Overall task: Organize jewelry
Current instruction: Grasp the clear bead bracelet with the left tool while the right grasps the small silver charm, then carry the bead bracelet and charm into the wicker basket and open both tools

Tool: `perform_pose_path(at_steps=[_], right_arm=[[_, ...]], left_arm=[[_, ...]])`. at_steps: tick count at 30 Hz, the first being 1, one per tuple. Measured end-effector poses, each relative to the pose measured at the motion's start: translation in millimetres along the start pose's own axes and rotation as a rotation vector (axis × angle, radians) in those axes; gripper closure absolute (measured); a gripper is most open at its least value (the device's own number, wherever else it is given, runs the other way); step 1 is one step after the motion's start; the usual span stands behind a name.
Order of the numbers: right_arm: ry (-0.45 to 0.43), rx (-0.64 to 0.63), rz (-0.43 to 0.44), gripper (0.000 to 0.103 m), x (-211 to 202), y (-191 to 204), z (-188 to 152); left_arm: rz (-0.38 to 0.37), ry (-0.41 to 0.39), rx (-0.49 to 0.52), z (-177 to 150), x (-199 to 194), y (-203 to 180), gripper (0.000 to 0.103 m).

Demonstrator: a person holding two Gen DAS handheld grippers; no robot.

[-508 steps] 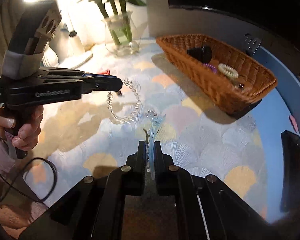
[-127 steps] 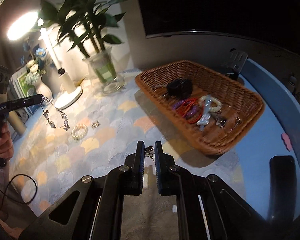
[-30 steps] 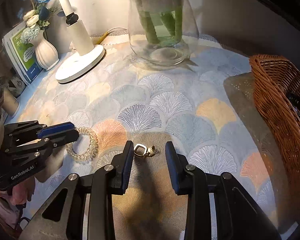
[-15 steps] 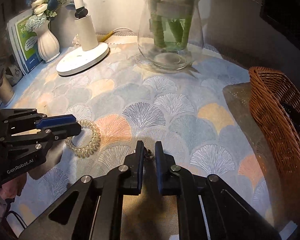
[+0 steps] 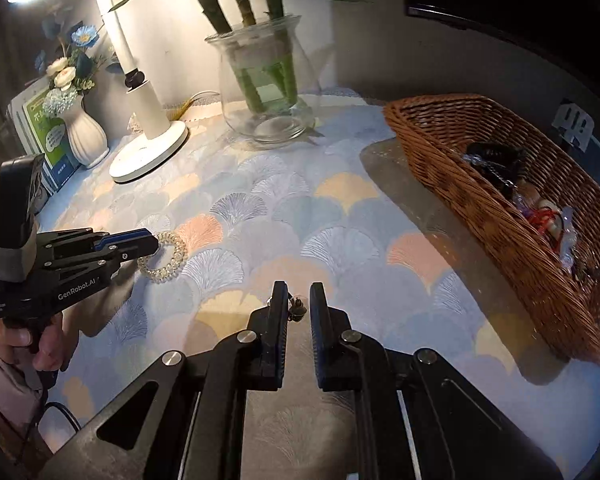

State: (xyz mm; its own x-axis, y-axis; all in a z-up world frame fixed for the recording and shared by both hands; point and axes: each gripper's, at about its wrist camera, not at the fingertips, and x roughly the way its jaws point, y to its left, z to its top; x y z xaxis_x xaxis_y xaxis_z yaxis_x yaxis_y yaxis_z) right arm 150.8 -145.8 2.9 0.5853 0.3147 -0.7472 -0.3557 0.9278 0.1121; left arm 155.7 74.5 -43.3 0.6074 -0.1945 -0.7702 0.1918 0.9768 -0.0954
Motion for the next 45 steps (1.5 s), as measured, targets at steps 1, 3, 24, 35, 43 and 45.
perform_pose_path(at_steps=[1,3,24,35,43,45], right_arm=[[-0.001,0.01,0.002,0.091,-4,-4,-2],[-0.006,0.038,0.01,0.091,-14,-15,-7],[-0.21,0.266,-0.187,0.091,-139,-143,-7],[-0.106,0.447,-0.158,0.091,-103,-218,22],[-0.019,0.49,-0.119,0.091,-47,-246,66],[-0.001,0.482,-0.119,0.091,-32,-247,79]], left_arm=[[-0.002,-0.003,0.004,0,-1,-1,0.094],[-0.011,-0.004,0.011,1,-1,-3,0.094],[-0.253,-0.086,0.207,95,-45,-130,0.094],[-0.257,-0.076,0.144,167,10,-168,0.094],[-0.203,-0.044,0.173,189,64,-183,0.094],[-0.211,-0.023,0.162,193,78,-183,0.094]])
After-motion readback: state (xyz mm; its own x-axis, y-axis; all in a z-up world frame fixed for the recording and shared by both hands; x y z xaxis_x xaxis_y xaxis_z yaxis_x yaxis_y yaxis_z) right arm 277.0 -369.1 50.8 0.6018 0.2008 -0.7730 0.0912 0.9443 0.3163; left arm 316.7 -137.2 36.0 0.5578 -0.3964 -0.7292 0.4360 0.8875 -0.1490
